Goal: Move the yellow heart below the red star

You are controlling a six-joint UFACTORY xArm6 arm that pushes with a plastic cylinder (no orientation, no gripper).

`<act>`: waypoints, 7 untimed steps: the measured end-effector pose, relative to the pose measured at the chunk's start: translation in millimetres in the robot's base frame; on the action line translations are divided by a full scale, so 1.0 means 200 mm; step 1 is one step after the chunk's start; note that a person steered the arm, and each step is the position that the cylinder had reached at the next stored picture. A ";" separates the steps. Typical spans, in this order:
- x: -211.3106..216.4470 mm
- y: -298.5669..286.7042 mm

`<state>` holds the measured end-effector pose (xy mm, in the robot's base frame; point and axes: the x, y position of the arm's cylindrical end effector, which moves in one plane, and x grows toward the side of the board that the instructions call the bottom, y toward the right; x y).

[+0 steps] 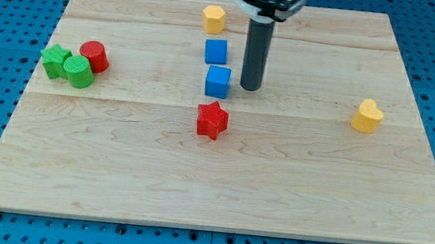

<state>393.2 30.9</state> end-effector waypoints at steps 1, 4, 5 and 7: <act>0.04 -0.07; -0.11 1.05; 0.14 1.19; 0.35 0.40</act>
<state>463.5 111.3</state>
